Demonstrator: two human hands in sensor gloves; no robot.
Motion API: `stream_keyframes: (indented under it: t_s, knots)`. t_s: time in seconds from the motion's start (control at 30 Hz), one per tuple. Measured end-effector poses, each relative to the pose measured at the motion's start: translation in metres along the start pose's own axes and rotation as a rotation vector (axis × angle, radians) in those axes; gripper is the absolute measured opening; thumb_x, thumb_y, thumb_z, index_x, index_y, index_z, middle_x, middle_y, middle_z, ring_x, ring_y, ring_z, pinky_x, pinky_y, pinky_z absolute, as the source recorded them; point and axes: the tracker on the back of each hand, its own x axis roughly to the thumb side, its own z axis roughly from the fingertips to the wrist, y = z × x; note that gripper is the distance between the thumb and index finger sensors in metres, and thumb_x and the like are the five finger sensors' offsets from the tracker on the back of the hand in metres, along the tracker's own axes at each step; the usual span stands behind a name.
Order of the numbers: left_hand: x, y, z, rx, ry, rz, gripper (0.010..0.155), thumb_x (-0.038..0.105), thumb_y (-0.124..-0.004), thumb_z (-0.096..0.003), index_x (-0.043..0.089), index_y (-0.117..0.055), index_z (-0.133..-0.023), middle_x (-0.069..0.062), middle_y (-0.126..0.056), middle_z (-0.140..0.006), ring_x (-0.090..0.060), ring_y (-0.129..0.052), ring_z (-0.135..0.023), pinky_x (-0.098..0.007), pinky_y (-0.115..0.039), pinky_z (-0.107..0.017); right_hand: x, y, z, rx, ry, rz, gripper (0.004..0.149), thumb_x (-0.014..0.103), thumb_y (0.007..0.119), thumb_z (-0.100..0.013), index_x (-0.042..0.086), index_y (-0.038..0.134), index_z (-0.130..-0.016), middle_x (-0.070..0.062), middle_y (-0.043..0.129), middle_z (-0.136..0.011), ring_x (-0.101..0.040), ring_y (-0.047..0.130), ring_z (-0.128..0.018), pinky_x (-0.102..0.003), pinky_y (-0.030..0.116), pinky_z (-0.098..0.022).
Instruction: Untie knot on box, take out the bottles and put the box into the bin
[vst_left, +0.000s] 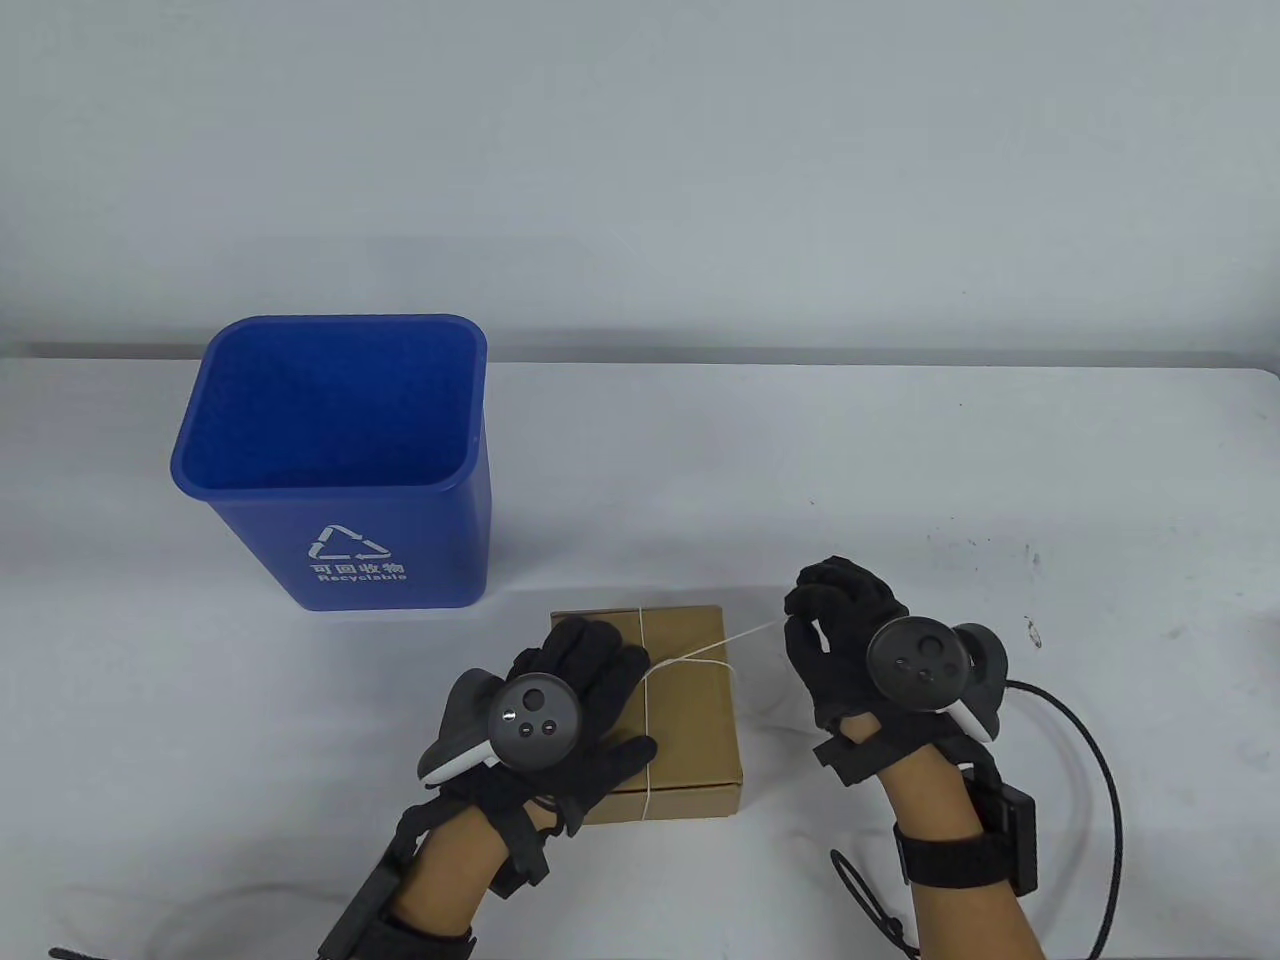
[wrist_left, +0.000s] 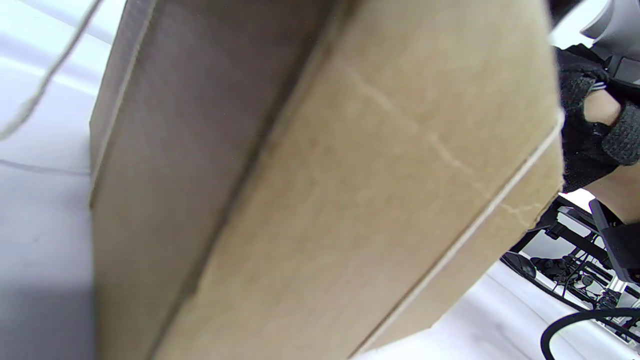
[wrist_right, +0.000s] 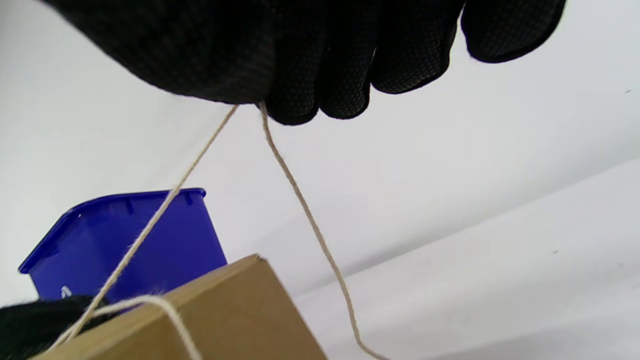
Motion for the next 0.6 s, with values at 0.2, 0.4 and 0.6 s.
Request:
stream_keyframes:
  t_s: [0.2,0.4,0.6]
  knots:
    - [0.000,0.000,0.000,0.000,0.001,-0.001,0.084,0.064,-0.063,-0.0519,0.025,-0.029,-0.118,-0.009,-0.013,-0.121,-0.044,-0.006,-0.112,-0.077,-0.023,-0.073,-0.008,-0.011,0.002,-0.042,0.043,0.030,0.037,0.031,0.075,-0.049,0.009,0.080,-0.078,-0.012,0.071,-0.093,-0.048,0.064,-0.090,-0.068,0.055,-0.061]
    - [0.000,0.000,0.000,0.000,0.001,-0.001,0.084,0.064,-0.062,-0.0519,0.025,-0.029,-0.118,-0.009,-0.013,-0.121,-0.044,-0.006,-0.112,-0.077,-0.023,-0.073,-0.016,-0.021,0.004,-0.075,0.093,0.061,0.037,0.031,0.075,-0.049,0.009,0.080,-0.078,-0.012,0.070,-0.093,-0.048,0.064,-0.090,-0.068,0.055,-0.061]
    - [0.000,0.000,0.000,0.000,0.002,-0.001,0.084,0.064,-0.063,-0.0518,0.025,-0.029,-0.118,-0.008,-0.013,-0.121,-0.044,-0.006,-0.112,-0.077,-0.023,-0.073,-0.029,-0.030,0.007,-0.114,0.171,0.075,0.037,0.030,0.075,-0.049,0.008,0.080,-0.078,-0.013,0.070,-0.093,-0.048,0.064,-0.090,-0.068,0.055,-0.061]
